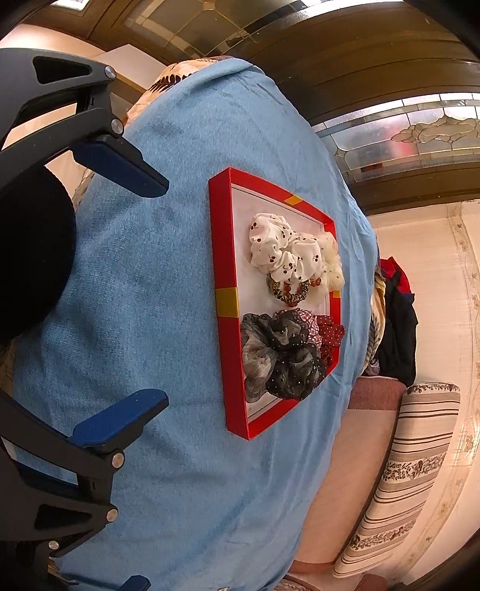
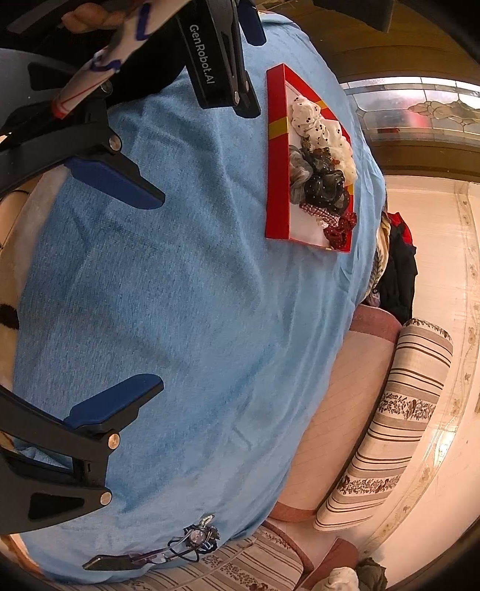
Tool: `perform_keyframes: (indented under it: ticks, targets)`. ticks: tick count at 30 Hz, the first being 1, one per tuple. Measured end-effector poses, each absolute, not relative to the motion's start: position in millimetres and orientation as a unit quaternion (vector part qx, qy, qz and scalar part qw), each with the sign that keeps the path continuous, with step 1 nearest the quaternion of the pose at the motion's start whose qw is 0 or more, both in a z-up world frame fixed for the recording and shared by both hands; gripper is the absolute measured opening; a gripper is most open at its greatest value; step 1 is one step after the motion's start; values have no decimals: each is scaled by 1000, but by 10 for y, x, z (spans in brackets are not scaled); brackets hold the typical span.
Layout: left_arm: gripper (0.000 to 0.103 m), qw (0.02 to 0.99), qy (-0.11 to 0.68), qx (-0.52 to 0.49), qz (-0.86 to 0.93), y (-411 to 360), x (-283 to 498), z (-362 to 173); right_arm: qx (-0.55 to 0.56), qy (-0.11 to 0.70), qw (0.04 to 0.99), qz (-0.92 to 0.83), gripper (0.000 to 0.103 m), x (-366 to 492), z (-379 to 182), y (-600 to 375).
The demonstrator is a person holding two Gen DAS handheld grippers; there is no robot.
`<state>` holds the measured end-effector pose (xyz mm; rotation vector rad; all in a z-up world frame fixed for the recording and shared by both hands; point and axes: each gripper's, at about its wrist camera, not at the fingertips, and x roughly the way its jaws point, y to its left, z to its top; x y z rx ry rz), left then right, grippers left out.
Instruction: Organize jewelry
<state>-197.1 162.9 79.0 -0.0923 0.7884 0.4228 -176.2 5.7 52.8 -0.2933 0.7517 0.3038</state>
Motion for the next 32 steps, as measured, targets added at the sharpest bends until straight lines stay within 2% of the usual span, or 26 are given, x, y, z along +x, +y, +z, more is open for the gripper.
perform_keyframes:
  ticks: [23,32]
  targets:
    - [103,897,385,-32,212,1635,-2016,843,-144,358,911,145,93,-1795,572,31]
    - [103,908,368,8,198,1511,-2111,1099,-132,347,918,140,93,-1882,685,-71]
